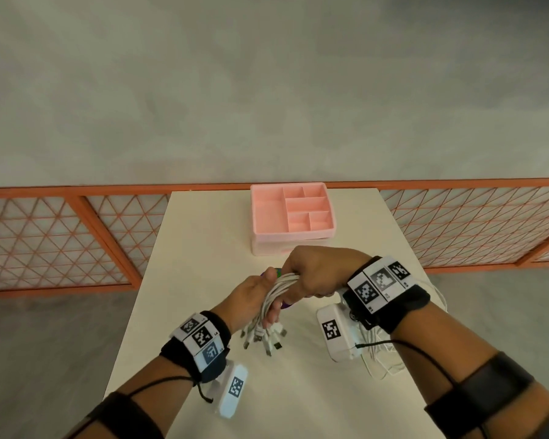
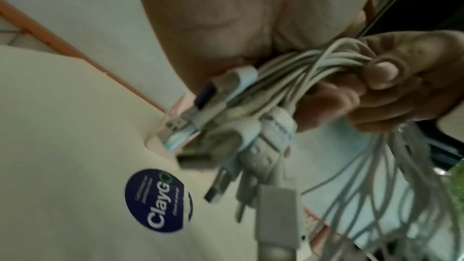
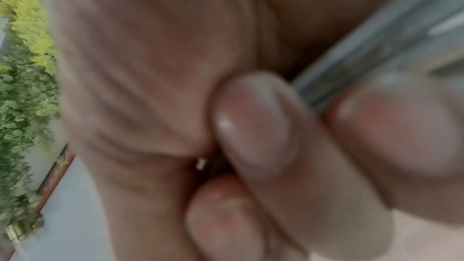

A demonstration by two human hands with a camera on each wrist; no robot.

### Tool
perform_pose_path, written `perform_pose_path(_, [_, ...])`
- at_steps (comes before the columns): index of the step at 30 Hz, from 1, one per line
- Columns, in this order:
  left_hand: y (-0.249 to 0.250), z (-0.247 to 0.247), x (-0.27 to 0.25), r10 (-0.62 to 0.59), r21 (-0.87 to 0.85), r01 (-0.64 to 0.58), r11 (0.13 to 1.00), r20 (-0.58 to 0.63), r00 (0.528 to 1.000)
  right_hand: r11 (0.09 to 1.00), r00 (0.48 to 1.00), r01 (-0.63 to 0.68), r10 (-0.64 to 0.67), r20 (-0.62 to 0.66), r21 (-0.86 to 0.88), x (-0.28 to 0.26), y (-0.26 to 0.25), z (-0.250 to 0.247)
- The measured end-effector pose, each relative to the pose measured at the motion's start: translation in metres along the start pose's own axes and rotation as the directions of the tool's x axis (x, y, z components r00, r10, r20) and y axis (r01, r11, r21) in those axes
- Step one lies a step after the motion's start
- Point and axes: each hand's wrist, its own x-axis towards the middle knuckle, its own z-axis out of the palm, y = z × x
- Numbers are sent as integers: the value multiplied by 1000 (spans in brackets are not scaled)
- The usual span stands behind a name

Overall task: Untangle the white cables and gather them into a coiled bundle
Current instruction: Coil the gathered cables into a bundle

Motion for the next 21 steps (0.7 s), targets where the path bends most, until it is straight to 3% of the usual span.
perform_pose_path(7, [12, 29, -5, -15, -294, 44, 955, 103, 995, 992, 976, 127, -130, -173, -29, -9, -5, -29])
perform_pose_path(13, [39, 32, -9, -49, -487, 88, 869, 92, 995, 959, 901, 267, -214, -377, 93, -10, 11, -35])
perform_pose_path(17, [50, 37, -14, 3, -511, 28, 859, 60, 998, 940, 836, 312, -205, -509, 134, -2, 32, -17])
perform_pose_path(21, [53, 49, -14, 58, -349, -38, 936, 47, 997, 973, 799, 227, -165, -578, 35, 6, 50, 2])
